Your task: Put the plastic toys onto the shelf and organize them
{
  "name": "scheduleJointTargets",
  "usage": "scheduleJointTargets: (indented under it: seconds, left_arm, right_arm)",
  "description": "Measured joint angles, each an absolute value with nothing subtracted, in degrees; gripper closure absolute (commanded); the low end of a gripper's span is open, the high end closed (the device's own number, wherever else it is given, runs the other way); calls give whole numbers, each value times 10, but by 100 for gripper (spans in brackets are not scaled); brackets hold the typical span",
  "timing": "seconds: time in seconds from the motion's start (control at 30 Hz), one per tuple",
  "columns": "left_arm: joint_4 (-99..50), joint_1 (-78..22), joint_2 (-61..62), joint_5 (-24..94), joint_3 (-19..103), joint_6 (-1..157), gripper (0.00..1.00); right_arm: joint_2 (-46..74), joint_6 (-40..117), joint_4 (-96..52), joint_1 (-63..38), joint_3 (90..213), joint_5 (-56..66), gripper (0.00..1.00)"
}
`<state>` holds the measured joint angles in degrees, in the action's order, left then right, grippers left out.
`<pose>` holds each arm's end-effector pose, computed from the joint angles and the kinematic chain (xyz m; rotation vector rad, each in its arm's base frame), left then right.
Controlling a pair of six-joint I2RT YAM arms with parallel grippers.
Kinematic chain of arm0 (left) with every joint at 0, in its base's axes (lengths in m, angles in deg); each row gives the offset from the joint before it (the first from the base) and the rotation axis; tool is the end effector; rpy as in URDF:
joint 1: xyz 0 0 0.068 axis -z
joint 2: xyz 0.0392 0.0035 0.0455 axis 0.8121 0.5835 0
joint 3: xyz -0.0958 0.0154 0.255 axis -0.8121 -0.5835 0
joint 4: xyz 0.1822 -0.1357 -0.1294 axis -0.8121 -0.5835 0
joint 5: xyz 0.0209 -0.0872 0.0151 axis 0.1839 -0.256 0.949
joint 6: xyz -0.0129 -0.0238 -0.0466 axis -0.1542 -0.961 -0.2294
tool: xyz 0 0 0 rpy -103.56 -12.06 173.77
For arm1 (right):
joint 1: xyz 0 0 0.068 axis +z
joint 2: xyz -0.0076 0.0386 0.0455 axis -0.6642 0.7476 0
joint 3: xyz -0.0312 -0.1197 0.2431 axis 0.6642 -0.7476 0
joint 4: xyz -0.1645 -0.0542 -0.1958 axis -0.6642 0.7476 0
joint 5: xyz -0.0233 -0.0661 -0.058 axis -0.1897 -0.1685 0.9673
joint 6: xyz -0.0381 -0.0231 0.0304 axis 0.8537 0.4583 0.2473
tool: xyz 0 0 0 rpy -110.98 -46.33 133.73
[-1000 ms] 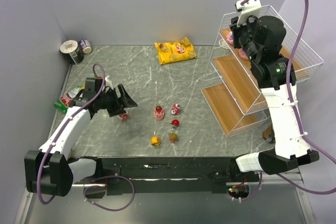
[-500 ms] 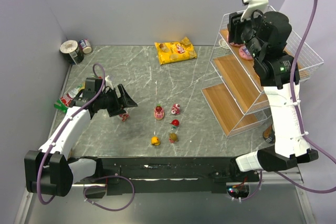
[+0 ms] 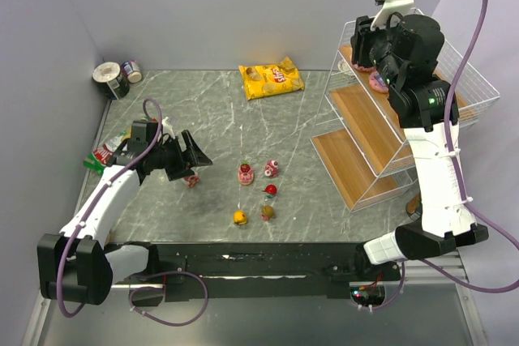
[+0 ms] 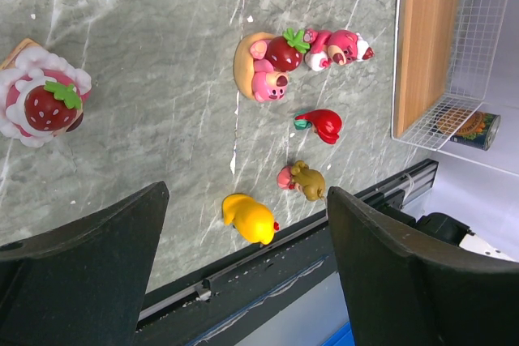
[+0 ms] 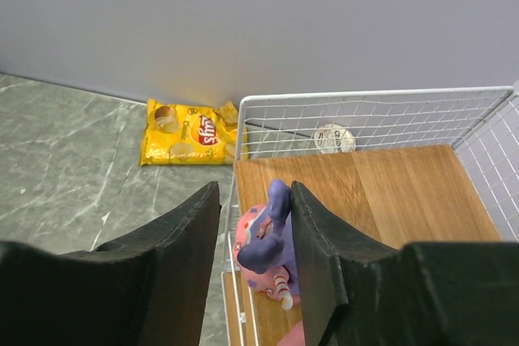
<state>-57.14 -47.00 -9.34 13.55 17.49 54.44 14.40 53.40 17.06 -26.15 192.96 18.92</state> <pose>0.2279 -0.0470 0.2575 -0.3558 2.4737 -0.9554 0.2457 0.0641 0.5590 -0.2591 1.6162 0.0105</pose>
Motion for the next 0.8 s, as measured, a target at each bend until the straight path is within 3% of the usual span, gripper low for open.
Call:
scheduleJointTargets:
  seconds: [0.1,0.13,0.23,0.8]
  left_arm:
    - [-571,-470,-94,136,175,544,15]
    - [-571,-470,-94,136,175,544,15]
    - [-571,-470,-94,136,175,544,15]
    - [-571,-470,-94,136,174,544,14]
  right_arm:
    - [144,532,174,-262,1930,195,69]
    - [144,530,175,-262,1930,197,80]
    - [144,534,172,-262,1926,205,90]
    - [139,583,118,-263,1897,235,94]
